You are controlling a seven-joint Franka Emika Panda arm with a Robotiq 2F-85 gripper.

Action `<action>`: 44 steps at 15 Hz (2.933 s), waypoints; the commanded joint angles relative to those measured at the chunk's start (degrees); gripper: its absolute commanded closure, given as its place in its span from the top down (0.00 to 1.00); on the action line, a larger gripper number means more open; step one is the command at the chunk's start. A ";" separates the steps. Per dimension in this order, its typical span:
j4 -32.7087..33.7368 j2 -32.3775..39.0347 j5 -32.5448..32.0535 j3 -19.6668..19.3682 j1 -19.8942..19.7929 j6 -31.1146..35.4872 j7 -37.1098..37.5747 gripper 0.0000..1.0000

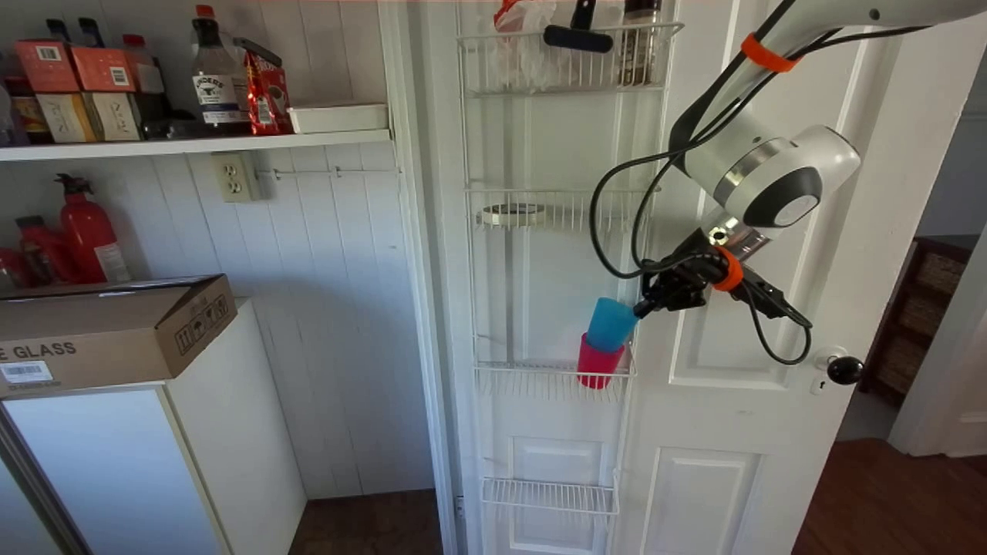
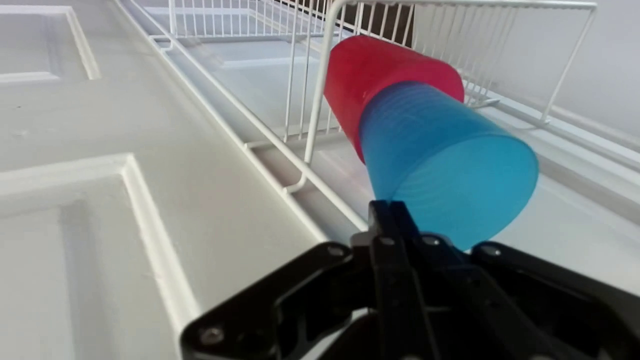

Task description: Place the blue cup on the second shelf

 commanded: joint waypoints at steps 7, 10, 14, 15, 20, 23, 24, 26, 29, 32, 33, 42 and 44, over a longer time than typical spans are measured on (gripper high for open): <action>-6.10 -9.94 -5.12 -2.57 -7.15 -15.18 -0.71 0.00; -8.29 -13.15 -12.83 -3.26 -8.24 -15.34 2.95 0.00; -11.48 -19.13 -23.56 -3.59 -9.89 -19.29 9.52 0.00; -7.94 -13.68 -20.16 -2.82 -9.85 -15.91 6.58 0.02; -10.08 -18.94 -22.20 -3.49 -10.47 -18.40 6.67 0.00; -10.90 -23.48 -28.03 -4.87 -11.89 -18.43 6.87 0.00; -10.70 -24.47 -30.13 -5.29 -12.44 -19.04 7.18 0.00; -9.98 -26.41 -32.83 -6.11 -13.30 -21.19 7.28 0.00; -9.14 -29.93 -34.94 -6.72 -13.41 -26.22 9.23 0.00; -8.24 -33.52 -36.42 -6.88 -12.96 -31.91 11.72 0.00; -7.72 -34.57 -36.85 -7.06 -12.93 -34.08 12.32 0.00; -3.50 -39.20 -36.61 -8.87 -12.34 -44.89 14.78 0.00; -3.85 -39.15 -35.99 -7.60 -11.92 -42.24 17.19 0.00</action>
